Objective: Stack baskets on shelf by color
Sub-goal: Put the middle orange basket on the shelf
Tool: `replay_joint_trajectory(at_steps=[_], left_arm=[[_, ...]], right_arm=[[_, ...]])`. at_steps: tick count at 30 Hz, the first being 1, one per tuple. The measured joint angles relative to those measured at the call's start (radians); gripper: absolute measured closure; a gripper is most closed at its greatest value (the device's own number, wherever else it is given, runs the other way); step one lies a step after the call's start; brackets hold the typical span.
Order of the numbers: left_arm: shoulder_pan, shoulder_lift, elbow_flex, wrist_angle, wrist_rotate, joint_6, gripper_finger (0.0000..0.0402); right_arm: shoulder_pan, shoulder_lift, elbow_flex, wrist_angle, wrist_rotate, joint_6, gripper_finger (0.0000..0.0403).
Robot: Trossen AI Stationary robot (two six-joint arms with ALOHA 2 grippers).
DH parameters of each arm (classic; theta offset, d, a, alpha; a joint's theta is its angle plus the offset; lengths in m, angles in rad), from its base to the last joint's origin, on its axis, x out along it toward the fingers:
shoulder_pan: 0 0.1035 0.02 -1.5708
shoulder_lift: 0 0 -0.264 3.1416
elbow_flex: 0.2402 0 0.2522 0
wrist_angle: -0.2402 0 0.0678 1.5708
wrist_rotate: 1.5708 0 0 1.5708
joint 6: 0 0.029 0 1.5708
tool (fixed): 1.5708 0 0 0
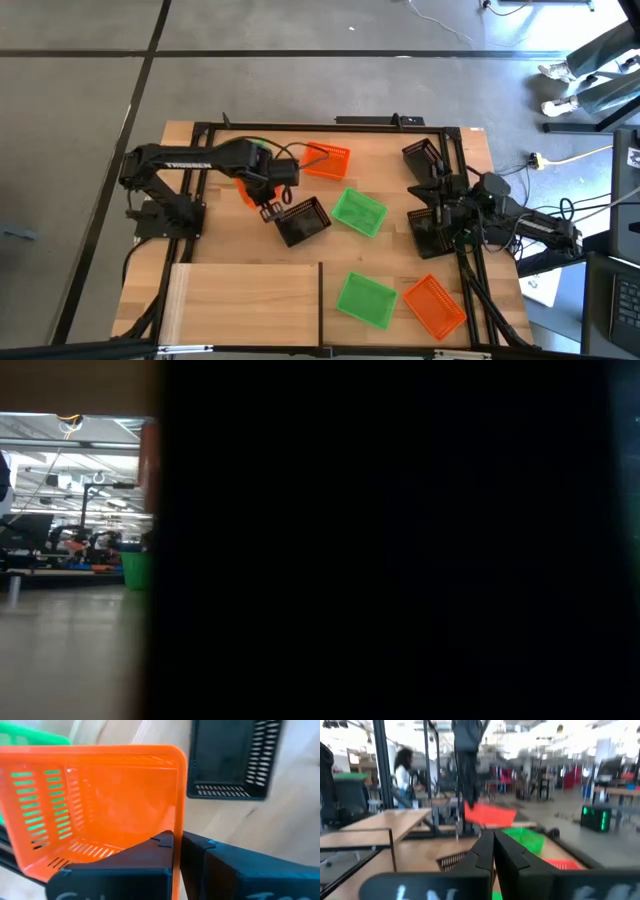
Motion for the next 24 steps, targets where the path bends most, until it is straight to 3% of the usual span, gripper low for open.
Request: replay_joint_trajectory(at_steps=[9,12,17,24], left_arm=[[-0.079,-0.001,0.248,-0.165,0.044,0.149,0.0401],[-0.111,-0.001,0.305,-0.162,0.116,0.166,0.0401],[-0.213,-0.001,0.362,-0.162,0.189,0.156,0.0401],[-0.392,-0.001,0.363,-0.162,0.187,0.014,0.0401]], right_arm=[[0.000,0.218,0.329,-0.336,0.043,-0.052,0.0391],[0.000,0.323,0.420,-0.403,0.067,-0.054,0.0391],[0.000,0.470,0.538,-0.434,0.088,-0.052,0.0391],[0.000,0.612,0.695,-0.511,0.087,-0.049,0.0391]])
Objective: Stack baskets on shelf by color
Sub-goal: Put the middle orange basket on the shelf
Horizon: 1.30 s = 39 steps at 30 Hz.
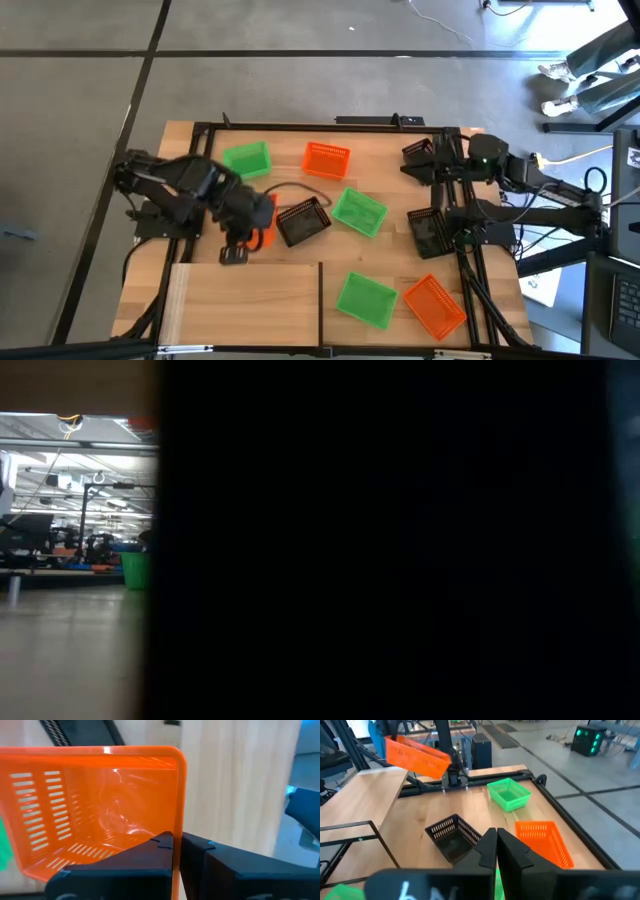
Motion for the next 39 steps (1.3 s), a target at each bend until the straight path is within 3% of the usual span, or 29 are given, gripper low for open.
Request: replay_joint_trajectory(at_steps=[8,17,26,34,39], left_arm=[[-0.215,0.000,0.000,0.000,-0.005,-0.310,0.0401],[-0.412,0.000,0.000,0.029,-0.034,-0.752,0.0402],[-0.543,0.012,0.001,0.045,-0.025,-0.783,0.0401],[-0.697,0.120,0.001,0.065,-0.019,-0.837,0.0401],[-0.736,0.179,0.001,0.065,-0.022,-0.836,0.0401]], right_arm=[[0.000,0.085,0.142,-0.032,-0.001,-0.029,0.0391],[0.000,0.101,0.168,-0.036,-0.002,-0.122,0.0391],[0.000,0.101,0.168,-0.049,-0.002,-0.136,0.0391],[0.000,0.101,0.168,-0.049,-0.002,-0.133,0.0391],[0.000,0.101,0.168,-0.049,-0.002,-0.113,0.0391]])
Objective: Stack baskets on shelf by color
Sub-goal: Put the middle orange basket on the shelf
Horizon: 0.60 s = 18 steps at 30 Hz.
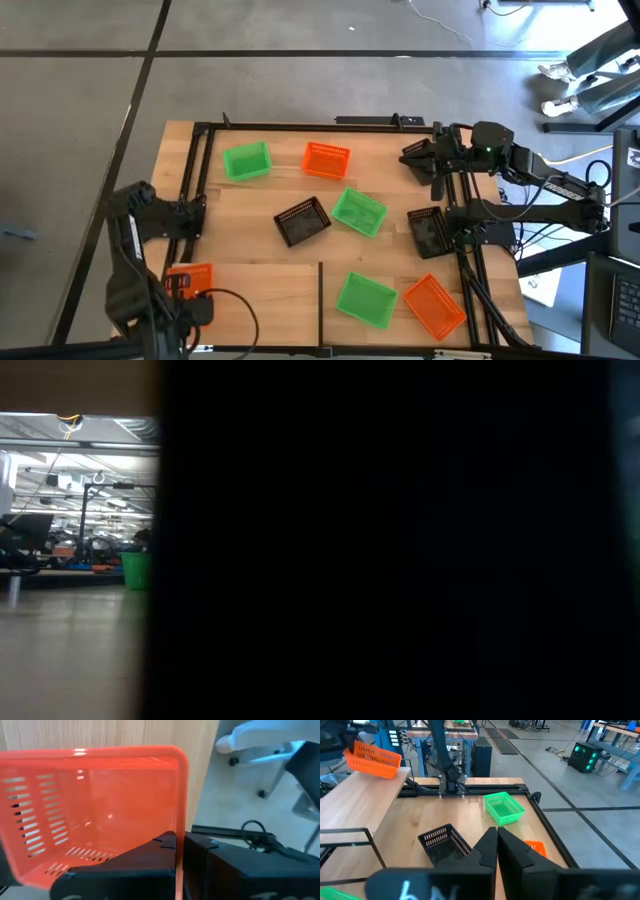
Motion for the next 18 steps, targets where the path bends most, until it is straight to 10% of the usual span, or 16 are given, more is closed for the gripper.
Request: replay_joint_trajectory(at_steps=[18], left_arm=[[-0.030,0.055,0.000,0.003,-0.011,0.003,0.0355]], right_arm=[[0.000,0.000,0.000,0.001,0.000,0.011,0.0391]])
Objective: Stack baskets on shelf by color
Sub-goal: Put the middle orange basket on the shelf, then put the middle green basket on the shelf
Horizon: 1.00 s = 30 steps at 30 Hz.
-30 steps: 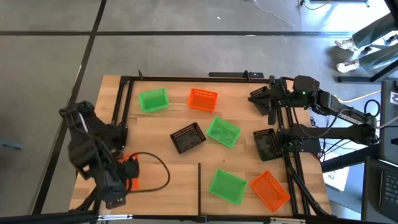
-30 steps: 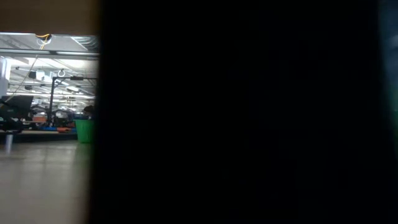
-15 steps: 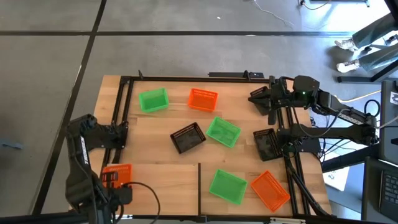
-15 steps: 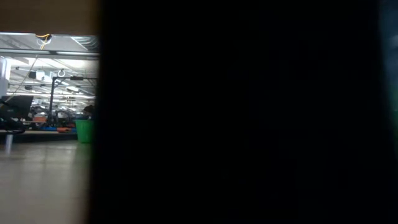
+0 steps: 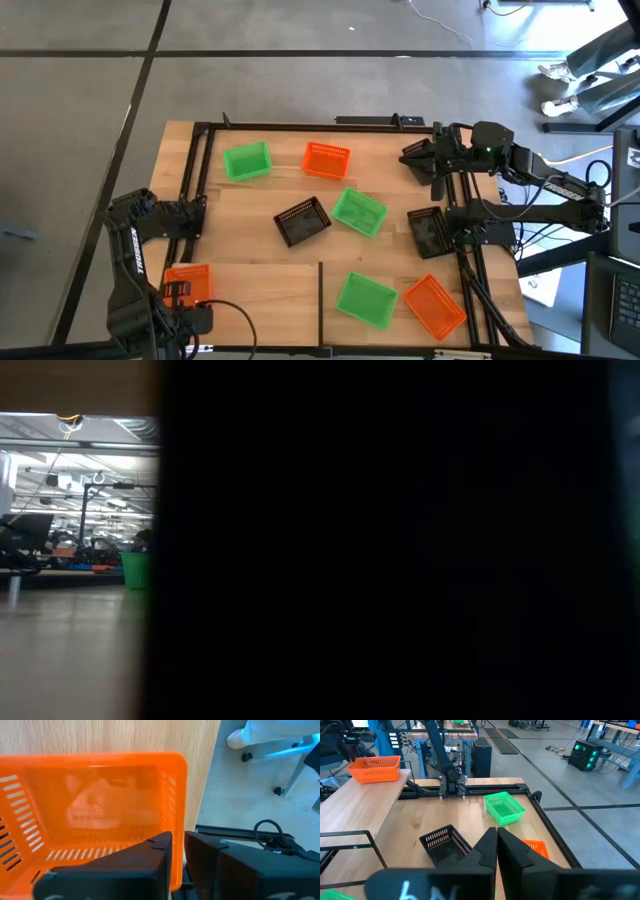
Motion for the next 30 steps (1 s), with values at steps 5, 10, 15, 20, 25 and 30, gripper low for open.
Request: replay_joint_trajectory(at_steps=[5,10,15,20,25,30], left_arm=[[0.000,0.000,0.000,0.000,0.002,0.003,0.0334],[0.002,0.000,0.000,0.001,0.028,-0.035,0.0333],[0.002,0.000,0.000,0.000,0.022,-0.160,0.0338],[0.002,-0.014,0.000,-0.006,-0.030,-0.263,0.0336],[0.001,-0.066,0.000,-0.013,-0.185,-0.345,0.0338],[-0.010,-0.131,0.000,-0.066,-0.528,-0.421,0.0337]], right_arm=[[0.000,0.000,0.000,0.000,0.000,0.000,0.0391],[0.000,0.000,0.000,0.000,0.000,0.001,0.0391],[0.000,0.000,0.000,0.000,0.000,0.110,0.0391],[0.000,0.001,0.000,0.002,0.000,0.209,0.0391],[0.000,0.004,0.000,0.036,0.000,0.275,0.0391],[0.002,0.007,0.037,0.043,0.001,0.257,0.0391]])
